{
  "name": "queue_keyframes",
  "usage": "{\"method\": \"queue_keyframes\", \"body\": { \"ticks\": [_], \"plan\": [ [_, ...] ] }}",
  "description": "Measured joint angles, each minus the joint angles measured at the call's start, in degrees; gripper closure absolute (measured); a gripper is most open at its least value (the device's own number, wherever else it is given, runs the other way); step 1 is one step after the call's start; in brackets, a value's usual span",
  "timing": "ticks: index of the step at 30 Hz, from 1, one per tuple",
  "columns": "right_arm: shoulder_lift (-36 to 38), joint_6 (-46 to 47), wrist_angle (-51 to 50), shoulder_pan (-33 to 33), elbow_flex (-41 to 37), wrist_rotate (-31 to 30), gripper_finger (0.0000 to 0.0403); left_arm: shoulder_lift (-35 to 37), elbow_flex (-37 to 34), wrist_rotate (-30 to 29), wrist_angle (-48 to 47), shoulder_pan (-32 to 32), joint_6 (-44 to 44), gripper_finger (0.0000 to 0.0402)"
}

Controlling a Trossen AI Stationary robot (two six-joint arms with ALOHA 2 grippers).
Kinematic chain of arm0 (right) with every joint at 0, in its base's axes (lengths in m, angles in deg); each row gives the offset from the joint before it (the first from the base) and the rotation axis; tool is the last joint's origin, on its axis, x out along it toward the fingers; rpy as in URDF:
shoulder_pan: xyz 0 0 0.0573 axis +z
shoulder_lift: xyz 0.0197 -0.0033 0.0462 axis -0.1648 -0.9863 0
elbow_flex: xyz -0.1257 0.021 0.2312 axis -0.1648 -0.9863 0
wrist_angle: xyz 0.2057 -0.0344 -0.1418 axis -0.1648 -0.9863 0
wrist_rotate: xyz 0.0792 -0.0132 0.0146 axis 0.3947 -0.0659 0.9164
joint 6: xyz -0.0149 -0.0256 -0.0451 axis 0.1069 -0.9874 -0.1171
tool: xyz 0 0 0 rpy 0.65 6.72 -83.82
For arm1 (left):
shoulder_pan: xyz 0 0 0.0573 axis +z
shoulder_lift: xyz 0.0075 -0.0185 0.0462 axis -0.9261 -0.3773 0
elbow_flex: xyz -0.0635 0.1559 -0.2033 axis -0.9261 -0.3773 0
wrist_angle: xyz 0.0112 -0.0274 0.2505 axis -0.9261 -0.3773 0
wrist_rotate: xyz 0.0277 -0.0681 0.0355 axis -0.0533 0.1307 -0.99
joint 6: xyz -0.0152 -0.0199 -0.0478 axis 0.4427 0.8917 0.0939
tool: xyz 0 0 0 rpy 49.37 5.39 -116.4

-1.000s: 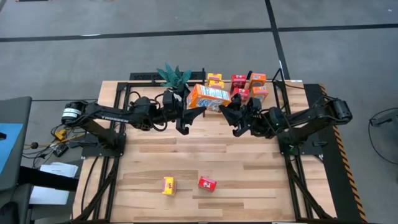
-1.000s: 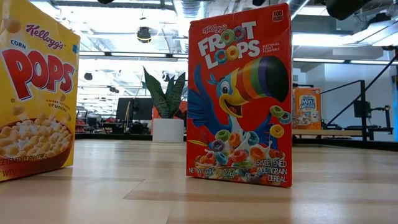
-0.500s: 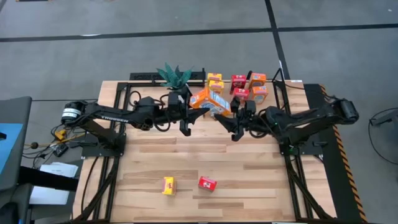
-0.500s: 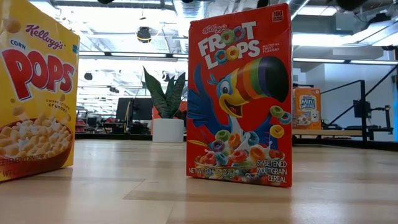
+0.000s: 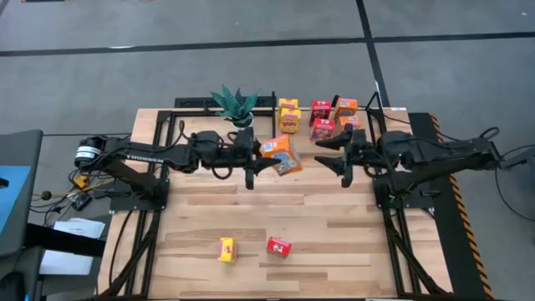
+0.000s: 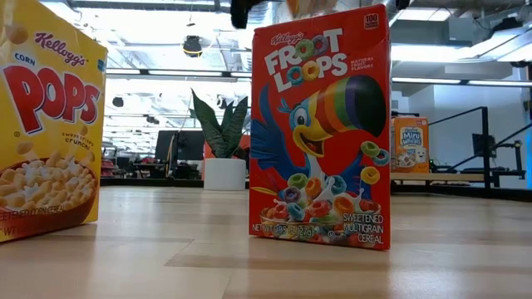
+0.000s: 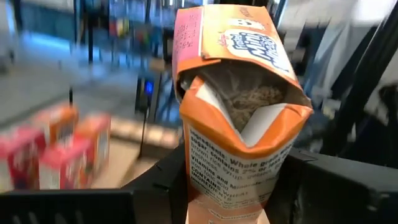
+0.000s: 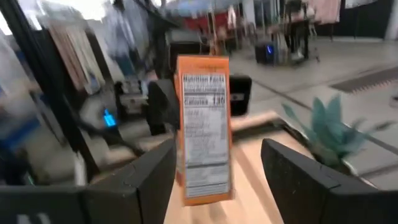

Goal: Stack cereal on shelf
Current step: Put the orange cereal box on the shelf aligned with orange cereal boxes

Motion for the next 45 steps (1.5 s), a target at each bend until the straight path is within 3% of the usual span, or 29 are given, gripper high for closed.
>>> {"method": "queue_keyframes", "body": {
  "ticks": [6,17,21,25,38,45],
  "plan": [
    [-7.93,-4.6,-19.3,0.04,11.22,0.49,0.012,-0.11,0.0,0.09,-11.79,-0.1,0.19,0.027],
    [-30.04,-8.97,-43.34,-2.49,37.46,7.12,0.002,-0.11,0.0,-0.42,-17.48,-0.74,0.49,0.0269],
    [-37.69,-12.93,-53.45,-3.49,48.3,7.81,0.0013,-0.11,0.0,-0.45,-20.98,-1.37,-0.63,0.0269],
    [-43.6,-16.12,-57.4,-3.86,55.19,11.96,0.0016,-0.11,0.0,-0.6,-22.46,-2.19,-2.48,0.0269],
    [-52.47,-18.75,-59.39,-3.29,60.13,16.81,0.003,-0.11,-0.02,-3.27,-27.1,-4.45,-4.55,0.0269],
    [-52.32,-17.9,-59.39,-3.58,60.31,17.08,0.0092,-0.13,-0.07,-3.66,-28.3,-5.34,-5.75,0.0269]
  ]
}}
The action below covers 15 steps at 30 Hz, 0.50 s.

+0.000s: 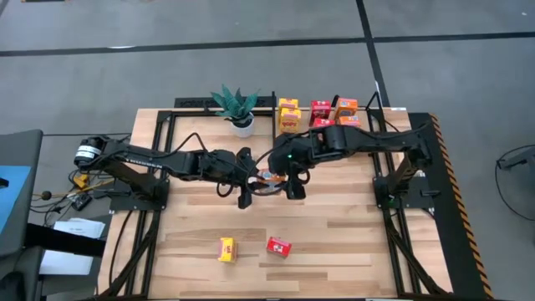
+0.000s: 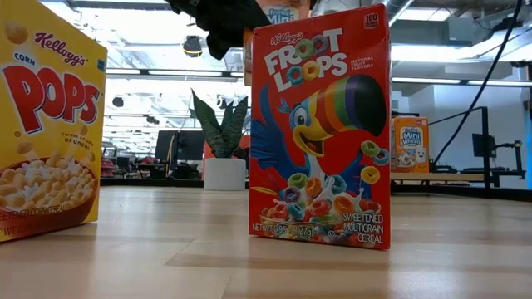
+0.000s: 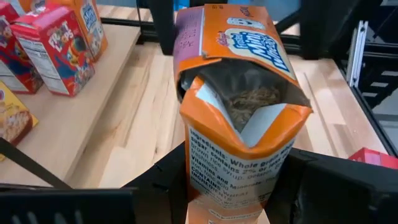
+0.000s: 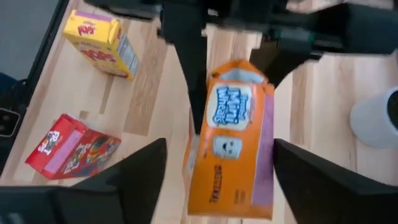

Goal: Stack cereal on shelf
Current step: Put the orange cereal box on the shelf aligned with orange cereal boxes

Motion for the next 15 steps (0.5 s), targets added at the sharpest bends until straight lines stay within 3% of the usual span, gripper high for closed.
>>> {"method": "queue_keyframes", "body": {
  "ticks": [5,15],
  "plan": [
    [-0.12,0.04,-0.72,-0.22,-0.04,0.48,0.0142,0.0,0.0,-0.04,0.17,-0.1,0.06,0.0269],
    [-0.13,0.03,-0.61,-0.53,-0.04,0.52,0.0179,0.0,0.0,-1.63,0.48,-0.53,-0.55,0.0269]
  ]
}}
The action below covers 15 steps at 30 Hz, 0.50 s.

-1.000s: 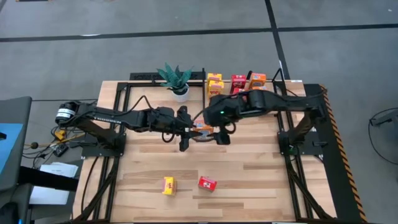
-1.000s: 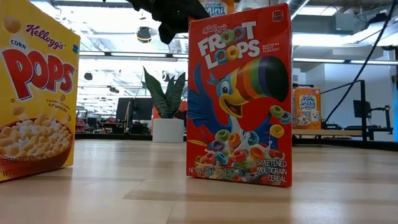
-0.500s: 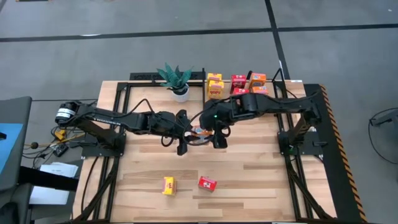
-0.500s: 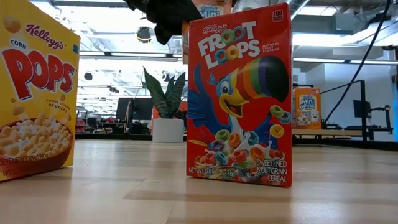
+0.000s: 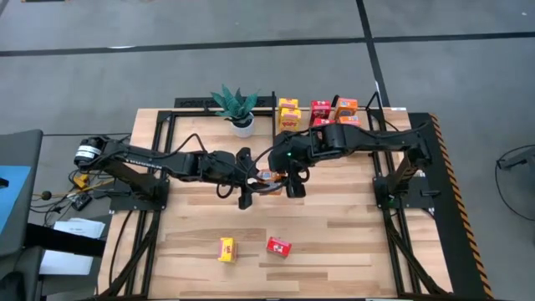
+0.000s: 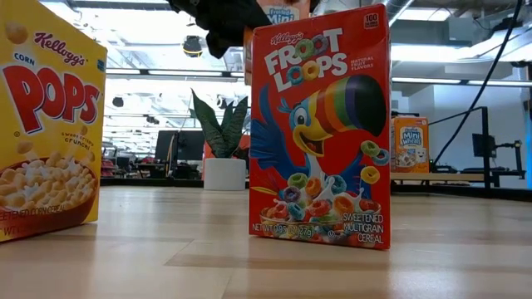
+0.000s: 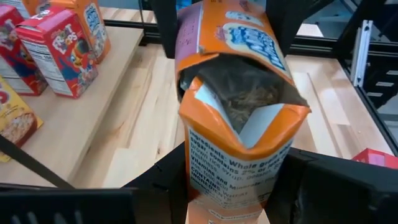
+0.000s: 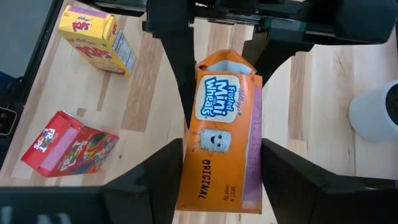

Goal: Stack cereal on shelf
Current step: Put the orange cereal box on the shelf aligned with orange cereal boxes

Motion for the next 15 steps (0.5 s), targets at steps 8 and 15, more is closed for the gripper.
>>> {"method": "queue_keyframes", "body": {
  "ticks": [8,15],
  "plan": [
    [0.0,-0.32,-0.04,-0.04,0.0,-0.09,0.0243,0.0,0.0,-2.71,0.2,-0.02,-0.09,0.0249],
    [0.6,-1.97,-1.07,-1.24,-0.11,0.76,0.0269,1.23,0.0,-3.0,-1.57,0.02,0.67,0.0218]
  ]
}}
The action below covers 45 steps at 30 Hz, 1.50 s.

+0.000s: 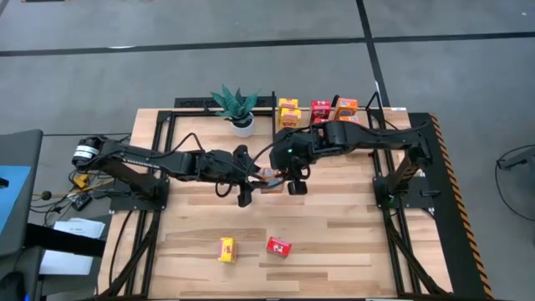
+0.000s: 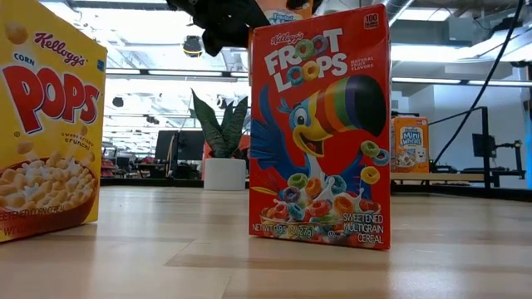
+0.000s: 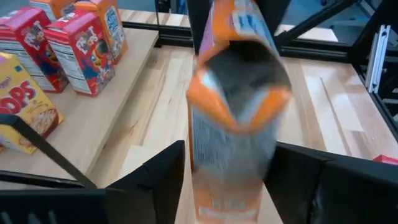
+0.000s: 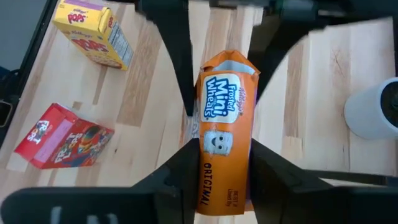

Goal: Stack cereal on shelf
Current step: Put the orange cereal box on the shelf aligned with orange cereal boxes

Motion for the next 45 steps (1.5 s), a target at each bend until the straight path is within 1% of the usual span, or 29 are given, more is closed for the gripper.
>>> {"method": "queue_keyframes", "body": {
  "ticks": [3,7,11,14,19,23,26,30,35,41,45],
  "plan": [
    [2.31,-0.16,-2.46,-1.22,-0.02,0.32,0.0266,1.92,0.02,-0.17,-1.93,0.0,0.27,0.0205],
    [6.52,-0.46,-8.6,-3.13,-0.02,0.52,0.0257,5.24,0.02,-0.93,-4.94,0.02,0.29,0.0194],
    [13.33,-1.96,-11.71,-5.09,-2.53,-0.63,0.0259,7.92,0.02,-2.79,-5.56,0.02,-1.08,0.0192],
    [20.54,-3.44,-13.88,-6.75,-9.38,-5.2,0.0267,8.93,0.04,-4.39,-5.09,0.02,-2.53,0.0191],
    [32.23,-6.72,-13.9,-11.08,-27.12,-10.0,0.0272,9.1,0.04,-5.49,-5.58,0.02,-3.16,0.0191],
    [39.39,-8.86,-10.2,-15.92,-38.62,-13.59,0.0266,9.1,-0.17,-5.72,-5.36,0.02,-3.72,0.0191],
    [43.14,-10.68,-5.73,-19.9,-44.05,-15.35,0.0262,9.07,-0.22,-6.54,-5.41,0.21,-4.42,0.0191],
    [45.55,-13.29,-3.78,-24.58,-48.0,-15.41,0.0262,9.06,-0.24,-7.19,-5.4,0.95,-4.43,0.0191],
    [45.71,-18.86,-2.5,-28.84,-51.28,-15.19,0.0269,9.06,-0.26,-7.34,-5.37,2.14,-4.44,0.0191],
    [44.61,-21.39,3.0,-33.83,-54.73,-9.22,0.0263,9.06,-0.28,-7.36,-5.36,3.59,-4.39,0.0191],
    [44.46,-24.03,3.37,-37.31,-56.54,-9.09,0.0257,9.06,-0.31,-7.36,-5.36,4.48,-4.34,0.0191]
  ]
}}
